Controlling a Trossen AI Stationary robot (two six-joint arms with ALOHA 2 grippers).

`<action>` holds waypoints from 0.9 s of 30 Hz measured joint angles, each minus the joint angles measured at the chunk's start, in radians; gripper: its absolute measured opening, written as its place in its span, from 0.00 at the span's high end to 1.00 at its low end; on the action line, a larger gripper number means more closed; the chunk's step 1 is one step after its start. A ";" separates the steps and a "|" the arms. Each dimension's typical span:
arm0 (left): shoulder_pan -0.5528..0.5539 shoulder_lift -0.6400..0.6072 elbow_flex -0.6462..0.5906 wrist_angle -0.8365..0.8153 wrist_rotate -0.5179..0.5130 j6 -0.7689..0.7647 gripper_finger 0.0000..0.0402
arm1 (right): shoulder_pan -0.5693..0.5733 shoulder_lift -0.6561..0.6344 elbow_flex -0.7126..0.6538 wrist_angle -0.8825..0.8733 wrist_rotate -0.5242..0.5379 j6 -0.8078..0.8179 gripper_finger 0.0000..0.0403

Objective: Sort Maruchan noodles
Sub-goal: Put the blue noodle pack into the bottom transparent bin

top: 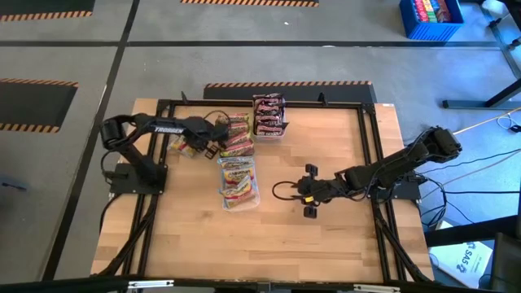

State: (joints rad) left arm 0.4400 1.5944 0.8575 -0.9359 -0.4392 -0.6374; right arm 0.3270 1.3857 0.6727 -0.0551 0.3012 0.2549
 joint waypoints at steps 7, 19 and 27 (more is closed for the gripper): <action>-0.111 -0.002 -0.039 -0.060 -0.007 -0.103 0.78 | 0.000 0.001 0.000 0.000 -0.027 0.044 0.65; -0.326 -0.053 -0.044 -0.130 0.087 -0.245 0.78 | 0.001 0.001 0.000 0.001 -0.084 0.081 0.65; -0.404 -0.238 -0.045 -0.176 0.060 -0.315 0.78 | 0.000 0.001 0.000 0.000 -0.084 0.081 0.65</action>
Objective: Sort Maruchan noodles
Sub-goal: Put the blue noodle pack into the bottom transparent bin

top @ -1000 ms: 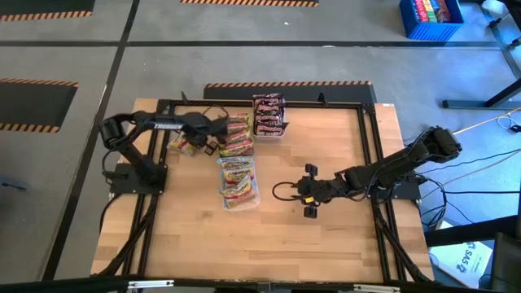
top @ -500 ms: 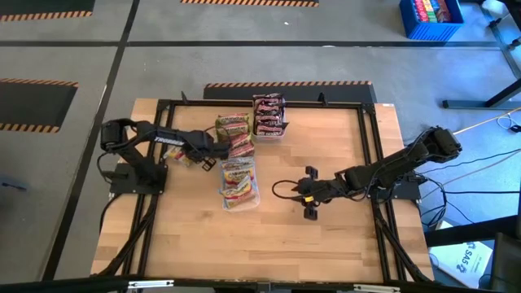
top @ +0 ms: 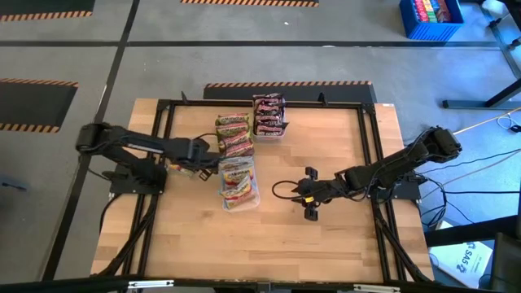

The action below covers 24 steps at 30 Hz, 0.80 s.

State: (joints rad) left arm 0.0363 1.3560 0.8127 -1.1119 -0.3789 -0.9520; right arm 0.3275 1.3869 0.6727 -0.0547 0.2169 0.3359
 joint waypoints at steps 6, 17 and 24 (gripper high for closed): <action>-0.013 -0.126 -0.004 -0.033 -0.176 -0.065 0.78 | 0.000 0.000 0.000 0.000 0.000 0.000 0.65; 0.076 -0.061 -0.167 0.031 -0.081 -0.030 0.78 | 0.000 0.000 0.000 0.001 0.000 -0.003 0.65; -0.083 -0.064 -0.157 0.040 0.061 -0.044 0.78 | 0.000 0.000 0.000 0.000 -0.001 -0.003 0.65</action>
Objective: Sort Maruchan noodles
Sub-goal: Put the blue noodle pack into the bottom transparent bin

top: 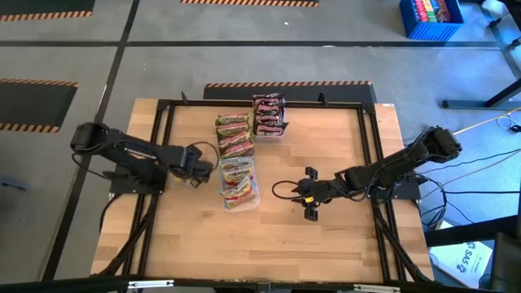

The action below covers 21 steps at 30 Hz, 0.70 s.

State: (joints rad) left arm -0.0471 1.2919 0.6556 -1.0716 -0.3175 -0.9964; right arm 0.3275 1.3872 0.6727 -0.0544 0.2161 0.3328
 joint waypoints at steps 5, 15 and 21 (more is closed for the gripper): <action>-0.190 0.000 0.001 0.021 0.106 -0.095 0.78 | -0.001 0.000 0.000 0.000 0.000 0.000 0.65; -0.562 0.000 0.002 0.334 0.210 -0.231 0.78 | -0.001 0.000 0.000 0.000 -0.027 0.002 0.65; -0.654 0.054 0.002 0.495 0.199 -0.227 0.78 | -0.001 0.000 0.000 0.001 -0.032 0.002 0.65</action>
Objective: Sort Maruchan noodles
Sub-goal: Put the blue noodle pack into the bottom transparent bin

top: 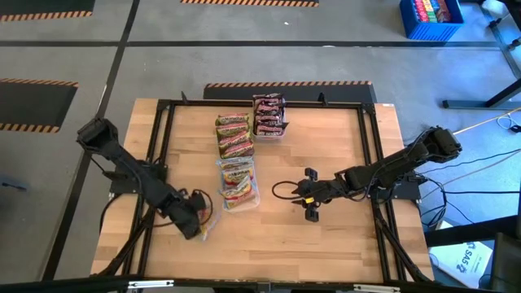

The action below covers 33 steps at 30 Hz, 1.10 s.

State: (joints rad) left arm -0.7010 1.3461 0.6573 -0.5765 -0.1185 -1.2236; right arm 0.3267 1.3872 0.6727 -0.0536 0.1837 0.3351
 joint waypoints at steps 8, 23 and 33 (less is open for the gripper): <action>-0.017 0.150 0.012 0.360 -0.009 0.142 0.78 | 0.001 0.000 0.000 0.004 -0.052 0.023 0.65; 0.019 0.452 0.344 0.356 -0.178 0.512 0.78 | 0.109 0.042 0.000 0.172 -0.038 0.061 0.65; 0.092 0.543 0.408 0.535 -0.314 0.718 0.78 | 0.152 0.146 0.000 0.356 -0.033 0.164 0.63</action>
State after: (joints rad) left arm -0.6086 1.8887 1.0649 -0.0412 -0.4324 -0.5060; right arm 0.4792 1.5332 0.6726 0.3025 0.1504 0.4995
